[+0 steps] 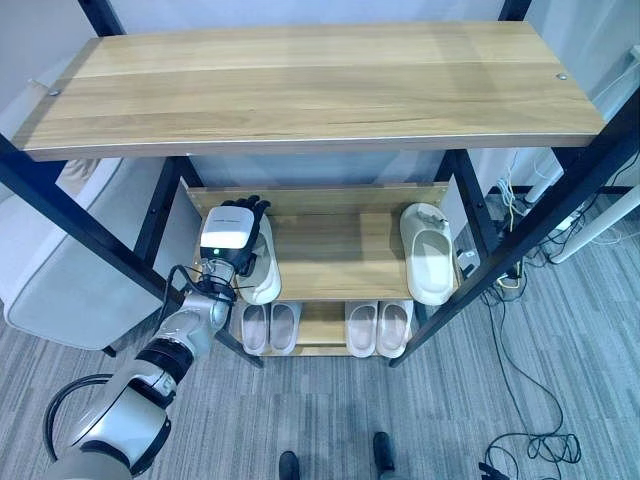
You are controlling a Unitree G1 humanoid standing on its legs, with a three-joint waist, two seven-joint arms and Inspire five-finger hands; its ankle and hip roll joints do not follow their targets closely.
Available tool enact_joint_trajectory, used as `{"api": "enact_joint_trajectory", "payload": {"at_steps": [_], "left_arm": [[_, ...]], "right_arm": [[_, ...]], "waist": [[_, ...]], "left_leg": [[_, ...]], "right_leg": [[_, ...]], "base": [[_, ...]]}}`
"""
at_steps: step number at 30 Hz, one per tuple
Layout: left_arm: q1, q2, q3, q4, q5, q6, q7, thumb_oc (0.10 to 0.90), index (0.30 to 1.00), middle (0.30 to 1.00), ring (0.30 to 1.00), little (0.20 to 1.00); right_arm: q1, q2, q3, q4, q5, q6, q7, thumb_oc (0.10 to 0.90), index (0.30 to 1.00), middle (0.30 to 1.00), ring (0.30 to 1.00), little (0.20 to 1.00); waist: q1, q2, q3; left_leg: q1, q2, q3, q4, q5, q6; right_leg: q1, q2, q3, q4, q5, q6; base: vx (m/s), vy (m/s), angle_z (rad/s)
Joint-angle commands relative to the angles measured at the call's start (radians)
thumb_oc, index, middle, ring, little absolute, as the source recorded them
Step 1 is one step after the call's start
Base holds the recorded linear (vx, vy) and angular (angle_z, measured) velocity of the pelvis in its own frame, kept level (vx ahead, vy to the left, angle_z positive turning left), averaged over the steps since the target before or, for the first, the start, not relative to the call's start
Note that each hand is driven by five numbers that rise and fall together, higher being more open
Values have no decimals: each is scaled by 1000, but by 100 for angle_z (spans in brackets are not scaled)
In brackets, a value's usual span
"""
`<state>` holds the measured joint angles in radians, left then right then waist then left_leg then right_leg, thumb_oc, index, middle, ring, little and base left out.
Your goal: Arrange the slippers neatly on the shoe rack.
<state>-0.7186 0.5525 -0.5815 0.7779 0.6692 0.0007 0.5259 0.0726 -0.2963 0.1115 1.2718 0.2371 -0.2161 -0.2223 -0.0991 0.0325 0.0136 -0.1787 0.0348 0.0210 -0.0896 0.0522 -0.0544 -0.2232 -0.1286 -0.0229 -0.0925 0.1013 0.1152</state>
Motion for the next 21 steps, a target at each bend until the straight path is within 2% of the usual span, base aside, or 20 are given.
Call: {"api": "enact_joint_trajectory", "payload": {"at_steps": [1,2,3,4,8,14,21], "left_arm": [[-294,17,27,145,-39,21,94,704,756,756,756,756],[-295,17,26,147,-40,20,95,595,592,592,592,592],[-319,10,20,155,-63,19,89,460,389,389,389,389],[-324,1,22,165,-75,17,89,400,300,300,300,300],[-308,-49,50,137,-132,-6,83,400,300,300,300,300],[-184,-125,100,-57,-151,-65,106,400,300,300,300,300],[-135,-240,37,-160,-94,-105,109,400,300,300,300,300]], "right_arm": [[3,-52,7,-21,6,-34,-44,800,900,900,900,900],[3,-51,7,-21,6,-34,-44,800,900,900,900,900],[-2,-49,13,-24,11,-34,-44,800,900,900,900,900],[-3,-44,17,-24,12,-37,-47,800,900,900,900,900],[-12,-35,15,-41,26,-41,-52,800,900,900,900,900],[-28,-21,18,-70,29,-47,-59,800,900,900,900,900],[-66,-32,39,-71,25,-50,-76,800,900,900,900,900]], "waist": [[-11,-20,11],[-10,-20,11],[-13,-22,19],[-13,-23,21],[-14,-28,36],[-10,-32,58],[-9,-32,85]], "left_leg": [[-63,-70,-16,2,-26,24],[-64,-70,-16,2,-25,24],[-73,-69,-14,2,-22,23],[-78,-68,-14,2,-21,23],[-91,-69,-17,2,-18,23],[-112,-71,-16,2,-14,22],[-135,-69,-10,2,-8,18]], "right_leg": [[-26,-10,10,6,-11,69],[-27,-10,10,6,-11,69],[-34,-9,11,6,-8,68],[-39,-9,11,6,-7,68],[-53,-11,11,6,-5,66],[-80,-14,13,11,-2,61],[-109,-15,20,15,0,56]], "base": [[-33,-6,0],[-54,-7,-1],[-26,-2,-4],[-38,-2,-3],[-14,-4,-1],[-12,-5,-1],[-16,-12,0]]}}
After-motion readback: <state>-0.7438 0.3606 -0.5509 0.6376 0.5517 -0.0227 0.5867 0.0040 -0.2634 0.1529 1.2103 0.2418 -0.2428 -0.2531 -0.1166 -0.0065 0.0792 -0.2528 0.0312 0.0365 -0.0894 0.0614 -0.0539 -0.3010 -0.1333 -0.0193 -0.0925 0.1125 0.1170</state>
